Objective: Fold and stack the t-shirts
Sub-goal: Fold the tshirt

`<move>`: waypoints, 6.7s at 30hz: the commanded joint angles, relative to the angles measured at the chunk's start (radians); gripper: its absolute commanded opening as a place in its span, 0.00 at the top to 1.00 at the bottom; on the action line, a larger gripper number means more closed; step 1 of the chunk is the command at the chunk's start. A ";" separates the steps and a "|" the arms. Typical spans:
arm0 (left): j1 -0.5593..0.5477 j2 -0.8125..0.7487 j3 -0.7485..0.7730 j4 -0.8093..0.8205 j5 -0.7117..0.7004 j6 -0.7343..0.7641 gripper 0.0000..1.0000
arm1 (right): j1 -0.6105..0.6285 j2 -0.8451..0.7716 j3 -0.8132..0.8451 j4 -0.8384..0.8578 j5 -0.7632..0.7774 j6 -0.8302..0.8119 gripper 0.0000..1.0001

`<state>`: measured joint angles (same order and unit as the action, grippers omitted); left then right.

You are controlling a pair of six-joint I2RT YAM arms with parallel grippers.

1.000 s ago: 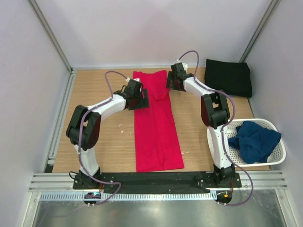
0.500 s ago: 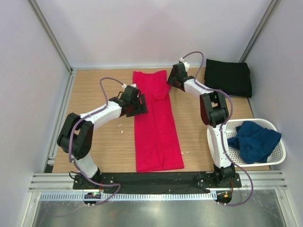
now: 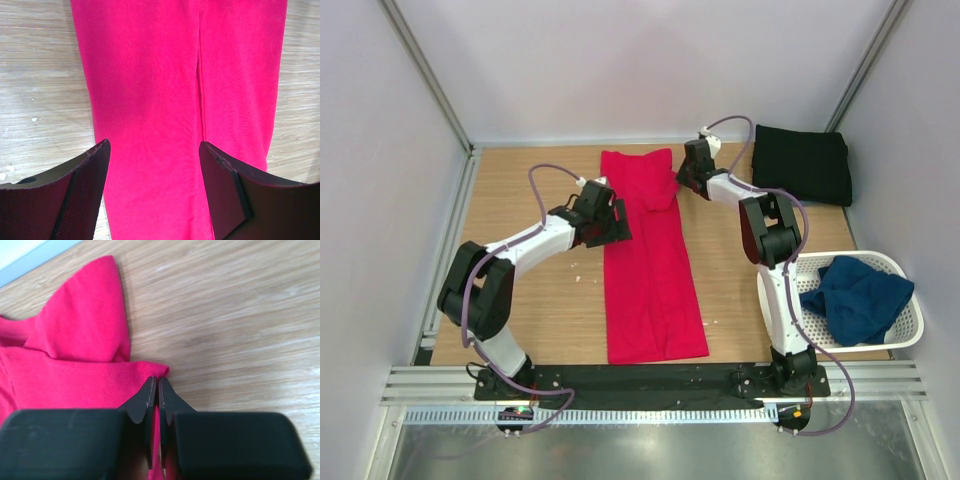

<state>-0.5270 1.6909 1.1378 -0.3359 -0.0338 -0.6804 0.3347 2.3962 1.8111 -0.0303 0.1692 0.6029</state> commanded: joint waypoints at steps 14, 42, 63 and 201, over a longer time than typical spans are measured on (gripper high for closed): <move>-0.001 -0.005 -0.044 0.057 -0.002 -0.018 0.27 | 0.219 -0.126 -0.039 0.185 0.150 -0.348 0.91; -0.001 -0.020 -0.116 0.090 -0.017 -0.059 0.28 | 0.267 -0.117 0.050 0.066 0.231 -0.477 0.92; 0.002 -0.088 -0.092 0.069 -0.037 -0.042 0.27 | 0.199 0.038 0.370 -0.343 -0.203 -0.356 0.55; -0.188 -0.471 -0.458 -0.318 0.199 -0.394 1.00 | 0.405 -1.204 -1.123 -0.589 -0.347 0.313 0.99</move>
<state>-0.7132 1.2293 0.6037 -0.6132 0.2100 -1.1221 0.7341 1.1820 0.5694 -0.5873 -0.2214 0.9680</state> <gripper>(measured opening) 0.009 0.057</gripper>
